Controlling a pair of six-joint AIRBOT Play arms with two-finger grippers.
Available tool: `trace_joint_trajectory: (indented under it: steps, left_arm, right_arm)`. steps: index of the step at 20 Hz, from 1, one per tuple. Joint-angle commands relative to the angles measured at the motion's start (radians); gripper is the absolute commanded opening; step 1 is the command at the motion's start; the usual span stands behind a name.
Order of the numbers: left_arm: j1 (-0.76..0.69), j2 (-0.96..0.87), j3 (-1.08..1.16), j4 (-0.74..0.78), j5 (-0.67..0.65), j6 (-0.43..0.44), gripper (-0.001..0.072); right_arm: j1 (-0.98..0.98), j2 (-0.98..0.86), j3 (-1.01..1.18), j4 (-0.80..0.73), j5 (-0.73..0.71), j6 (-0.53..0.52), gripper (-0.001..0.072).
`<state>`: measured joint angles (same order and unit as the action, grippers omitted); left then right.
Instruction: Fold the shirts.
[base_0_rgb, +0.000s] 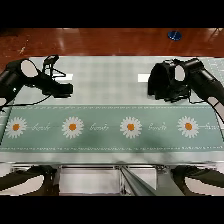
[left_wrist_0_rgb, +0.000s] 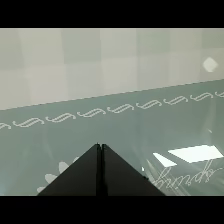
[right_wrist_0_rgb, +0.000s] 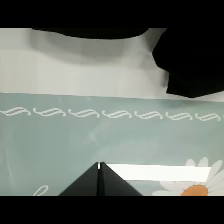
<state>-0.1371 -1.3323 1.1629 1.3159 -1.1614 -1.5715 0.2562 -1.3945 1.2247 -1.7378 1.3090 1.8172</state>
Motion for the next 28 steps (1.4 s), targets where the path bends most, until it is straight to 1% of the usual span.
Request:
trace_joint_trajectory:
  steps: [1,13,14,16,20,25,26,27,28]
  left_arm:
    - [0.001,-0.001,0.0,0.0,0.0,0.0,0.0018]
    - [0.001,-0.001,0.0,0.0,0.0,0.0,0.0018]
    - [0.0,-0.001,0.0,0.0,0.005,0.0,0.0018]
    - [0.0,-0.001,0.0,0.0,0.05,0.0,0.0018]
    - [0.0,-0.002,0.0,0.0,0.127,0.0,0.0018]
    - [0.0,-0.003,0.0,0.0,0.28,0.0,0.0018]
    - [0.0,-0.003,0.0,0.0,0.323,0.0,0.002]
    - [0.0,-0.003,0.0,0.0,0.367,0.0,0.0078]
    - [0.0,-0.003,0.003,0.001,0.4,0.008,0.0318]
  right_arm:
    - [0.0,-0.001,0.0,0.0,0.0,0.0,0.0017]
    - [0.0,-0.001,0.0,0.002,-0.001,0.0,0.0018]
    - [0.0,-0.001,0.0,0.0,-0.023,0.0,0.0017]
    - [0.0,-0.001,0.0,0.0,-0.101,0.0,0.0018]
    - [0.0,-0.001,0.0,0.0,-0.171,0.002,0.0018]
    - [0.0,-0.001,0.0,0.0,-0.302,0.003,0.0018]
    - [0.0,-0.001,0.0,-0.014,-0.357,0.003,0.0064]
    - [0.0,-0.001,0.0,-0.037,-0.413,0.003,0.0254]
    - [0.0,-0.001,0.0,-0.073,-0.475,0.0,0.0414]
